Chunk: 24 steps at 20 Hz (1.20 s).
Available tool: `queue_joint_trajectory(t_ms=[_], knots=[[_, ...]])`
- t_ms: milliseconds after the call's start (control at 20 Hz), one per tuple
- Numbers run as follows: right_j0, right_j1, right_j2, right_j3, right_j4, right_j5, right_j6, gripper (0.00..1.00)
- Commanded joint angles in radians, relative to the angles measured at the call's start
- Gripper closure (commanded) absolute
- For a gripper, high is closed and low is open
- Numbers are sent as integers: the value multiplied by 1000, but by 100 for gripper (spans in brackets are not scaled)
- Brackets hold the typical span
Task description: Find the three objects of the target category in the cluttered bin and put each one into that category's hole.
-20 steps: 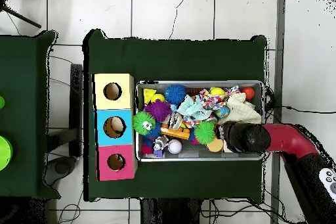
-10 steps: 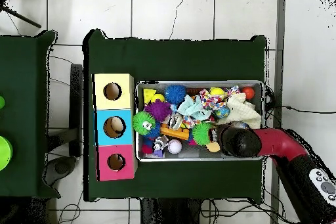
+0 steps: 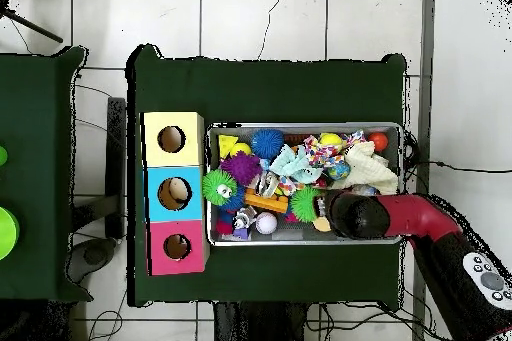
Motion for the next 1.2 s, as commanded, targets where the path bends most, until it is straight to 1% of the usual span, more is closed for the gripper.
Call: queue_joint_trajectory(t_ms=[50, 150, 300, 450, 550, 800, 1000, 1200], knots=[[40, 14, -67, 95, -23, 71, -78, 100], [44, -62, -36, 134, -1, 73, -86, 100], [66, -214, 4, 198, 46, 109, -91, 100], [86, -302, 13, 230, 78, 135, -87, 100], [93, -314, 8, 237, 87, 135, -81, 100], [101, -299, -6, 232, 92, 123, -81, 100], [106, -314, -8, 250, 103, 108, -70, 100], [113, -316, -9, 277, 123, 88, -38, 100]])
